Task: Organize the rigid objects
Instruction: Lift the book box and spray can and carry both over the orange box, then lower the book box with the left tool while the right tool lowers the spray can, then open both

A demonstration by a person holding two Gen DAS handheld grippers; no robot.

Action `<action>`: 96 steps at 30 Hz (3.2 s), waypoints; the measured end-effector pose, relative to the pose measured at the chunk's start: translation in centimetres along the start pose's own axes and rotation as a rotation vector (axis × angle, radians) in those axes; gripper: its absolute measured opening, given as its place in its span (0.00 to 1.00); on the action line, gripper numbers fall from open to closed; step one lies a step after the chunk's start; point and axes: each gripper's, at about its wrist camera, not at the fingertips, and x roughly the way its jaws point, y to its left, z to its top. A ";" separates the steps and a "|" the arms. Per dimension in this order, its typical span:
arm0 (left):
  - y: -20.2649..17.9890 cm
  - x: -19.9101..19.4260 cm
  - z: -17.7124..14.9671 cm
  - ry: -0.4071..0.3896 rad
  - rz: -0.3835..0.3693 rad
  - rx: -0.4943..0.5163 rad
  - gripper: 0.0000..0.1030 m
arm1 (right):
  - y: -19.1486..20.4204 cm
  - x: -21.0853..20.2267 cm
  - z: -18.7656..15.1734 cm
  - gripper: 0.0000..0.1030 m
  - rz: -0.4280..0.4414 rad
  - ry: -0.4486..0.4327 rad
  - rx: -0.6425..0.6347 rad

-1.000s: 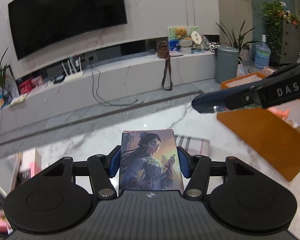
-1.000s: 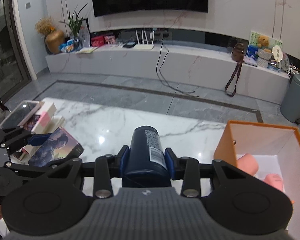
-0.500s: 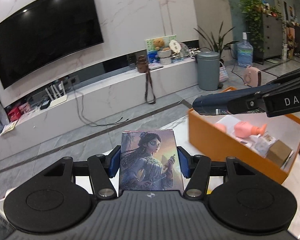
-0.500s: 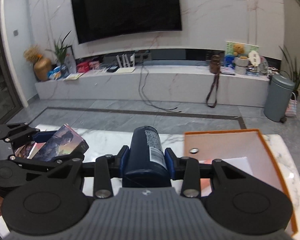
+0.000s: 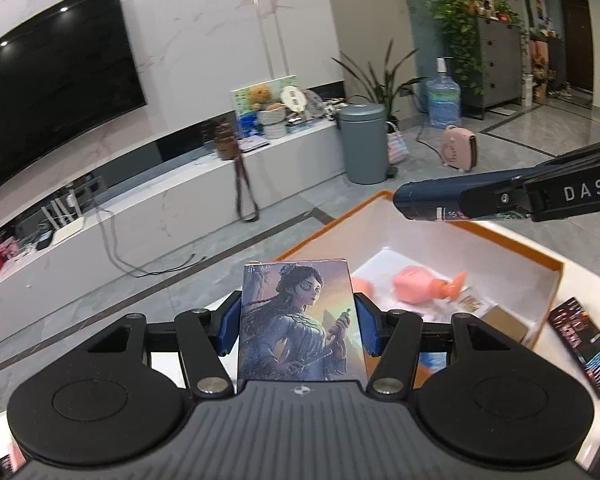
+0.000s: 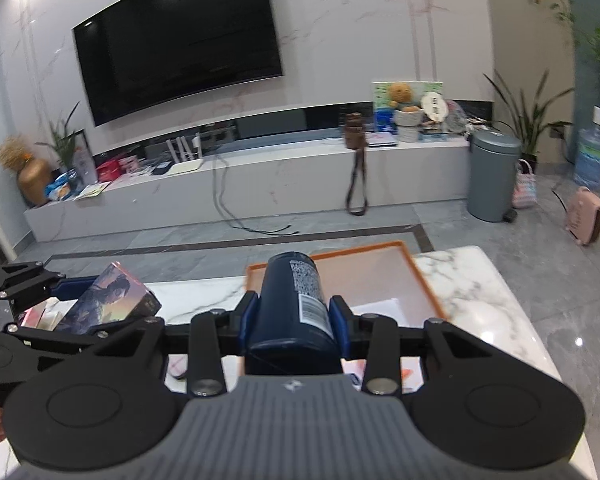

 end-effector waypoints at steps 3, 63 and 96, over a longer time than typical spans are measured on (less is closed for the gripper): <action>-1.4 1.0 0.6 0.005 -0.025 0.015 0.64 | -1.7 -0.1 -0.4 0.39 -0.023 0.008 0.014; -8.7 16.5 0.1 0.383 -0.103 0.113 0.64 | -7.8 11.4 -5.2 0.38 -0.160 0.336 0.002; -9.7 17.0 0.2 0.430 -0.100 0.107 0.72 | -8.8 12.8 -5.5 0.41 -0.153 0.326 0.052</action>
